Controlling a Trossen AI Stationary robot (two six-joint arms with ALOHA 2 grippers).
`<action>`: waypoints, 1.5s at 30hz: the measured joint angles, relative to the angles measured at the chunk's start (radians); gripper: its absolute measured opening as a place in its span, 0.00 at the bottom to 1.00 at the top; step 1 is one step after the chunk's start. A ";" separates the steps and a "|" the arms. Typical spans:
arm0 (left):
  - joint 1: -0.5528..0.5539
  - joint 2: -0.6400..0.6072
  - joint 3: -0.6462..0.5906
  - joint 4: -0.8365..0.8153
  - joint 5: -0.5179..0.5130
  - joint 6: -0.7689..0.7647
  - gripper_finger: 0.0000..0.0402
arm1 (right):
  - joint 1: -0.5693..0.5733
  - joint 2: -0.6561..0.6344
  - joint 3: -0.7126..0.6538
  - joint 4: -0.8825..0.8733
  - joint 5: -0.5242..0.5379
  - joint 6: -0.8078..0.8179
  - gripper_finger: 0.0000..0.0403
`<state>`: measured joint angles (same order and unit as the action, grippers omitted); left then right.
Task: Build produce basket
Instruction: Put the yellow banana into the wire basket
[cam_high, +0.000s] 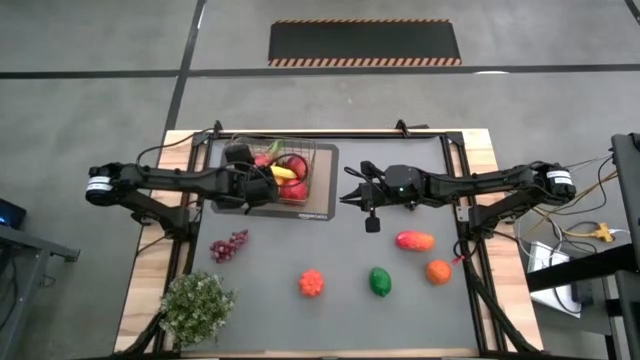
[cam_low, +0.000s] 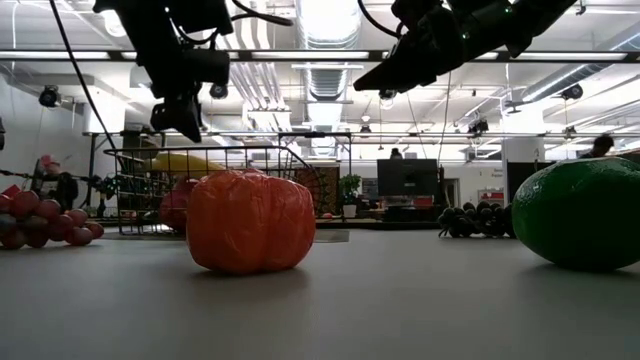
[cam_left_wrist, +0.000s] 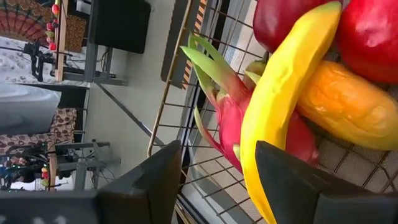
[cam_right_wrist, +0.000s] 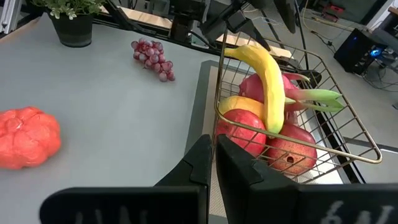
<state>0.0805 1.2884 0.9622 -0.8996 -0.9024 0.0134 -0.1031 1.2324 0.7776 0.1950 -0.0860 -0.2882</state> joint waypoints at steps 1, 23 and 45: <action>0.000 -0.001 0.004 0.000 0.000 0.001 0.47 | 0.000 0.000 0.000 -0.001 0.000 0.000 0.03; -0.007 -0.016 0.164 0.000 0.296 0.088 0.47 | 0.000 0.000 0.000 -0.005 0.000 0.012 0.03; 0.252 -0.012 0.095 -0.054 0.554 -0.001 0.01 | 0.000 0.000 0.000 -0.027 0.000 0.027 0.03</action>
<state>0.3322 1.2766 1.0570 -0.9532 -0.3489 0.0120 -0.1029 1.2324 0.7776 0.1677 -0.0860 -0.2610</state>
